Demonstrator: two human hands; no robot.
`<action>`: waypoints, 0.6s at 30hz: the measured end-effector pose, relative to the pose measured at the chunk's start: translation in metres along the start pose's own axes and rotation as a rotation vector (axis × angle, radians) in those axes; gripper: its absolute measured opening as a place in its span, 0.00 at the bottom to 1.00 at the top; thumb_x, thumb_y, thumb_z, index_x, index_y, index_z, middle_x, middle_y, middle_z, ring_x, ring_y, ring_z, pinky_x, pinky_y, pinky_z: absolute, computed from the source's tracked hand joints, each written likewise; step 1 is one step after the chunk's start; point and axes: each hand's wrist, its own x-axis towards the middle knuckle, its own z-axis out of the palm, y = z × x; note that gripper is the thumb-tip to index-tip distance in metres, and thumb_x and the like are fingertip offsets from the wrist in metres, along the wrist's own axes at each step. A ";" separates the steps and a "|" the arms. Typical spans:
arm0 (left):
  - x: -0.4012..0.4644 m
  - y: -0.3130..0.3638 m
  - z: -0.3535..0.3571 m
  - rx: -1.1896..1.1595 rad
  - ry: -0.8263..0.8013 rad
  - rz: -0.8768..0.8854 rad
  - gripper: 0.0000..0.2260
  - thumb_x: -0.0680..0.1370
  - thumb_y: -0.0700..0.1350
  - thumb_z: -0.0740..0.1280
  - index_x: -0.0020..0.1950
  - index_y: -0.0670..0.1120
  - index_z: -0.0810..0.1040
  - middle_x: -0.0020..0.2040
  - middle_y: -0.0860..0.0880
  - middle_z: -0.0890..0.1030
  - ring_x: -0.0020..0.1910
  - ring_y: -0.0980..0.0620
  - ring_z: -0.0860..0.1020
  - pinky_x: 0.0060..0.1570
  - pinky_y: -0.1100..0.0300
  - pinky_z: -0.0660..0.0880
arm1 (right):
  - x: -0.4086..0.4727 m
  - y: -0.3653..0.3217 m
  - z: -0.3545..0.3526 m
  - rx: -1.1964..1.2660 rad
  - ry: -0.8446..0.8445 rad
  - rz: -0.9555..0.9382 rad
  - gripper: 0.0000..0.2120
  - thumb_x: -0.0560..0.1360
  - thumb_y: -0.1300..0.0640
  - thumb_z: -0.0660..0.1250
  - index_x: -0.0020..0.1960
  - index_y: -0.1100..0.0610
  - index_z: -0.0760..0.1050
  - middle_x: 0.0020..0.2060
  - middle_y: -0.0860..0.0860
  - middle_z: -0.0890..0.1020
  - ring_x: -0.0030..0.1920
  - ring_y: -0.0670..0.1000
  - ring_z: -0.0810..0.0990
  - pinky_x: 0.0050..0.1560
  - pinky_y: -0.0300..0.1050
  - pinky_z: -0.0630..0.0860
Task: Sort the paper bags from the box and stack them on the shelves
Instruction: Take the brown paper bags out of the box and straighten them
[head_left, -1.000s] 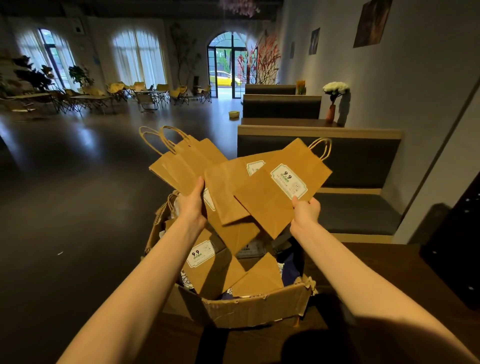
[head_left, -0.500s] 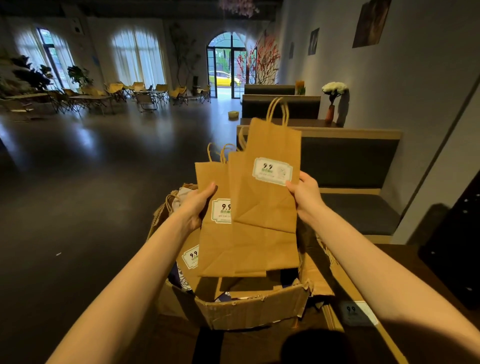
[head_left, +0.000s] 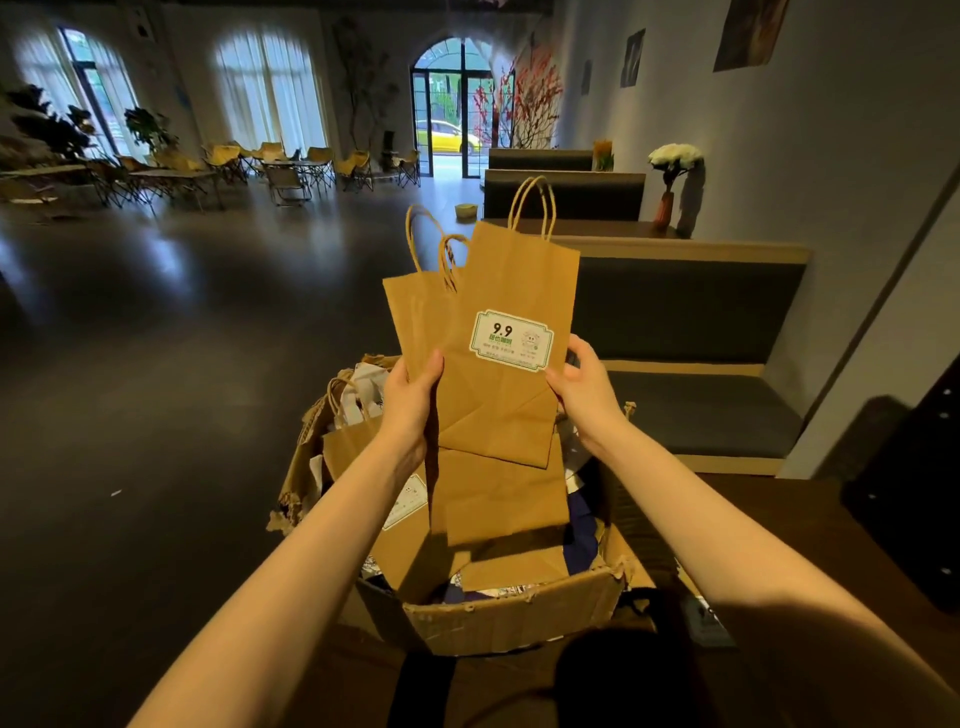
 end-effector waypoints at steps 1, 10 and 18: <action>0.001 -0.001 -0.001 -0.019 -0.003 -0.010 0.13 0.79 0.45 0.63 0.63 0.45 0.72 0.54 0.49 0.79 0.49 0.52 0.79 0.44 0.60 0.76 | -0.001 0.002 -0.002 -0.014 -0.024 -0.015 0.23 0.79 0.60 0.63 0.72 0.53 0.62 0.61 0.48 0.78 0.56 0.45 0.79 0.48 0.40 0.80; 0.014 -0.033 0.001 0.057 0.099 0.082 0.11 0.82 0.50 0.55 0.52 0.46 0.73 0.48 0.49 0.79 0.49 0.51 0.78 0.52 0.57 0.74 | -0.015 0.038 0.018 -0.118 -0.107 0.022 0.24 0.77 0.70 0.60 0.71 0.59 0.63 0.62 0.46 0.72 0.64 0.42 0.68 0.48 0.21 0.70; 0.015 -0.055 -0.012 0.357 -0.084 0.264 0.16 0.80 0.45 0.62 0.66 0.47 0.65 0.59 0.51 0.76 0.59 0.55 0.76 0.58 0.58 0.75 | -0.006 0.063 0.023 -0.283 -0.044 -0.034 0.22 0.78 0.56 0.62 0.65 0.44 0.56 0.68 0.54 0.69 0.68 0.53 0.70 0.64 0.60 0.72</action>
